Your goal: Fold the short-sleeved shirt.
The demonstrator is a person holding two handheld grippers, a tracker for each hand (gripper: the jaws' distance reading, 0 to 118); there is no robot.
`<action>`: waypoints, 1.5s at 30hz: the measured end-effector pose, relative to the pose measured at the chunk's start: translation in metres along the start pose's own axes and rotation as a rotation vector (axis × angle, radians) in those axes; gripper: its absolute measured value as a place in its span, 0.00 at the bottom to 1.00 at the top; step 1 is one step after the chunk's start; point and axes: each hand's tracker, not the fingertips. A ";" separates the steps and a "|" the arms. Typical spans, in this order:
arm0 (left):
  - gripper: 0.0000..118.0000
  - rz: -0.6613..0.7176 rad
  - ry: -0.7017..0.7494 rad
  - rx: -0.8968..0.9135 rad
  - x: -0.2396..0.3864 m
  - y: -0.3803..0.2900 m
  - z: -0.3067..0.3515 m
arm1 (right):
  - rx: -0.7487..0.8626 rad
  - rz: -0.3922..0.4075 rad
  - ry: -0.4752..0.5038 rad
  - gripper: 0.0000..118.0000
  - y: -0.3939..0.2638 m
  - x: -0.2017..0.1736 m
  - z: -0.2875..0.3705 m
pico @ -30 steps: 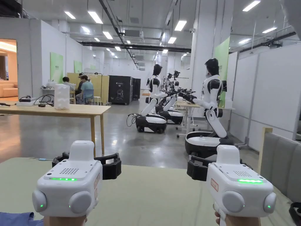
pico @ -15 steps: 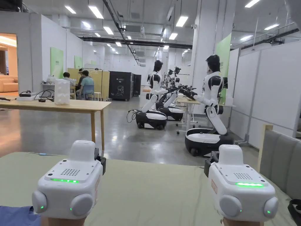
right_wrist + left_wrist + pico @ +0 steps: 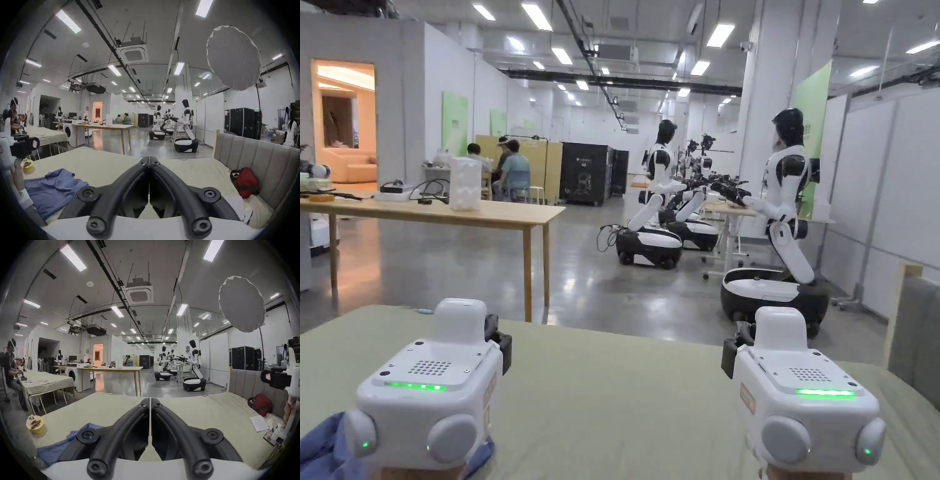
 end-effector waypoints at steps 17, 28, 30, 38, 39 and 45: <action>0.00 0.048 0.238 -0.350 -0.150 -0.045 0.001 | -0.099 -0.028 0.366 0.01 -0.031 -0.160 -0.033; 1.00 0.166 0.051 -0.797 -0.194 -0.163 -0.105 | -0.192 0.004 0.453 0.01 -0.079 -0.203 -0.067; 0.96 0.153 0.058 -0.790 -0.194 -0.177 -0.121 | -0.204 0.022 0.449 0.01 -0.088 -0.202 -0.076; 1.00 0.255 0.158 -0.876 -0.205 -0.270 -0.235 | -0.316 0.034 0.429 0.01 -0.141 -0.195 -0.105; 1.00 0.265 0.173 -0.917 -0.205 -0.267 -0.239 | -0.335 0.027 0.426 0.01 -0.146 -0.193 -0.109; 0.05 0.217 0.094 -0.850 -0.209 -0.262 -0.230 | -0.381 -0.025 0.413 0.01 -0.163 -0.173 -0.110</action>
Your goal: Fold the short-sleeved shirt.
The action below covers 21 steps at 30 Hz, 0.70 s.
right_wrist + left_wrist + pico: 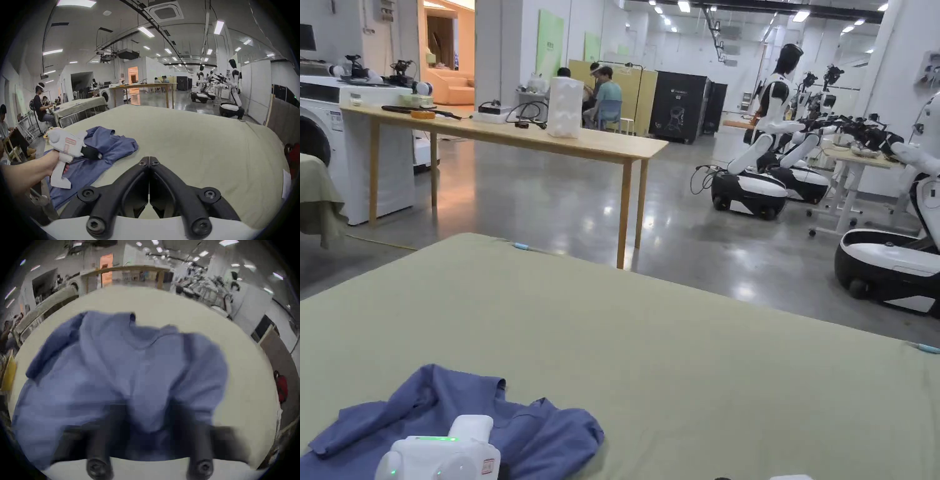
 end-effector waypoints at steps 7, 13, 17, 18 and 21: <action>0.04 -0.053 -0.093 0.131 0.061 0.003 0.053 | 0.029 -0.070 -0.054 0.01 -0.019 0.033 0.052; 0.04 -0.208 -0.373 0.265 0.204 0.021 0.128 | 0.109 -0.088 -0.184 0.01 -0.008 0.080 0.129; 0.04 -0.269 -0.569 0.291 0.306 0.007 0.166 | 0.162 -0.100 -0.271 0.01 -0.006 0.116 0.183; 0.04 -0.284 -0.608 0.278 0.330 -0.001 0.169 | 0.169 -0.103 -0.295 0.01 -0.007 0.126 0.196; 0.04 -0.345 -0.642 0.205 0.394 -0.032 0.154 | 0.182 -0.122 -0.366 0.01 -0.014 0.153 0.227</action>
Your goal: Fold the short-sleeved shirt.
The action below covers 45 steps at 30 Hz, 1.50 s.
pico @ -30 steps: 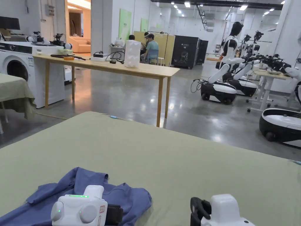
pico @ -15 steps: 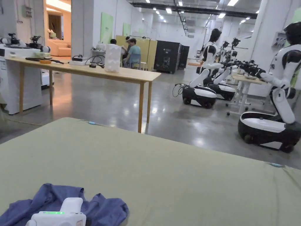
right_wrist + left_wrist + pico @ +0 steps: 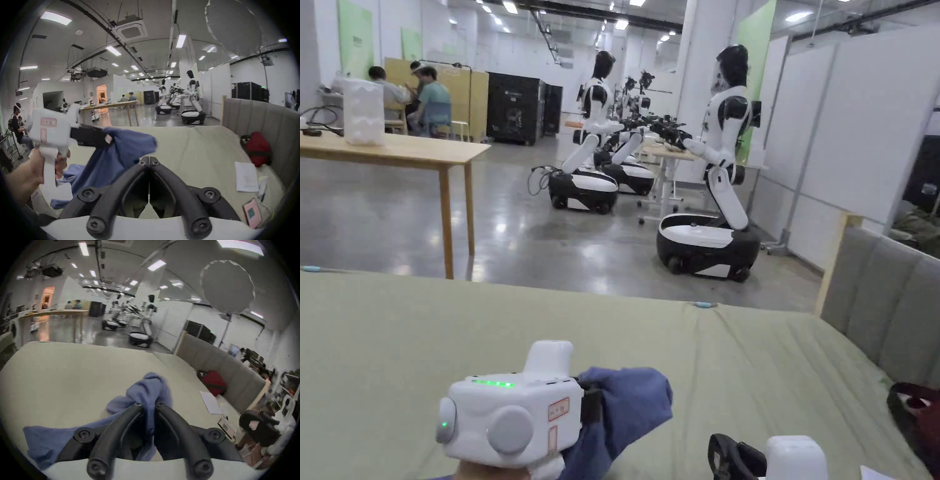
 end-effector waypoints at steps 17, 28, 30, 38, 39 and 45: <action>1.00 -0.141 0.105 -0.022 0.062 -0.088 -0.025 | -0.105 -0.004 -0.088 0.01 -0.057 0.050 0.007; 0.00 -0.148 0.336 -0.135 -0.012 -0.137 0.127 | -0.090 0.007 -0.002 0.01 -0.071 -0.035 0.009; 0.00 -0.060 0.307 -0.137 -0.043 -0.139 0.142 | -0.098 0.013 0.018 0.01 -0.073 -0.045 0.009; 0.00 0.207 0.593 -0.198 -0.228 -0.113 0.148 | -0.131 0.014 0.025 0.01 -0.078 -0.040 -0.010; 0.05 0.202 0.644 -0.209 -0.249 -0.105 0.139 | -0.138 0.005 0.021 0.01 -0.079 -0.037 -0.015; 0.97 0.196 0.713 -0.252 -0.310 -0.090 0.086 | -0.220 -0.056 -0.057 0.01 -0.088 -0.003 -0.043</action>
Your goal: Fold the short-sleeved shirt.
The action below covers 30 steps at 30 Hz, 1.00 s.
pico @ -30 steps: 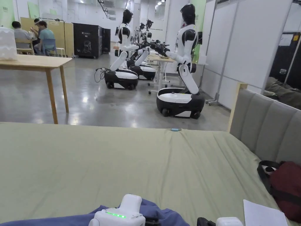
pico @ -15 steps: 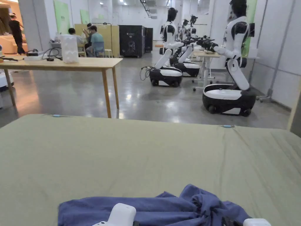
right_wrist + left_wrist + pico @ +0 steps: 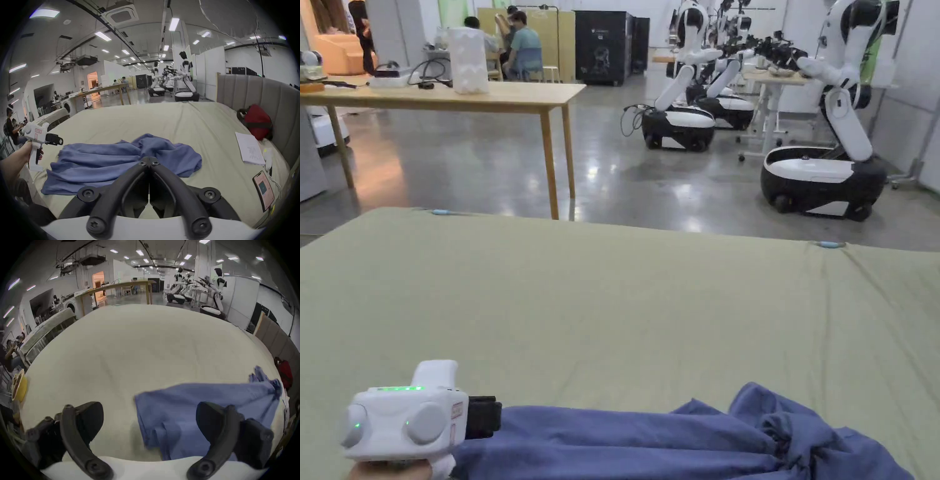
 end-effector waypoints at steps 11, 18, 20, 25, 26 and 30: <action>0.02 -0.191 -0.020 0.054 0.050 -0.024 0.028 | -0.325 -0.054 -0.098 0.69 -0.013 0.103 -0.104; 0.02 -0.163 -0.067 0.047 0.031 -0.006 0.021 | -0.367 -0.031 -0.063 0.61 -0.004 0.117 -0.162; 0.02 -0.158 -0.067 0.043 0.031 -0.007 0.019 | -0.341 0.051 -0.123 0.08 -0.005 0.109 -0.156; 0.01 -0.190 -0.031 0.081 0.033 -0.007 0.032 | -0.265 -0.031 -0.019 0.06 0.012 0.116 -0.123; 0.01 -0.202 -0.029 0.120 0.034 -0.001 0.043 | -0.239 -0.045 -0.005 0.06 0.022 0.116 -0.114; 0.00 -0.228 -0.027 0.243 0.040 0.040 0.095 | -0.144 0.000 0.032 0.06 0.081 0.114 -0.088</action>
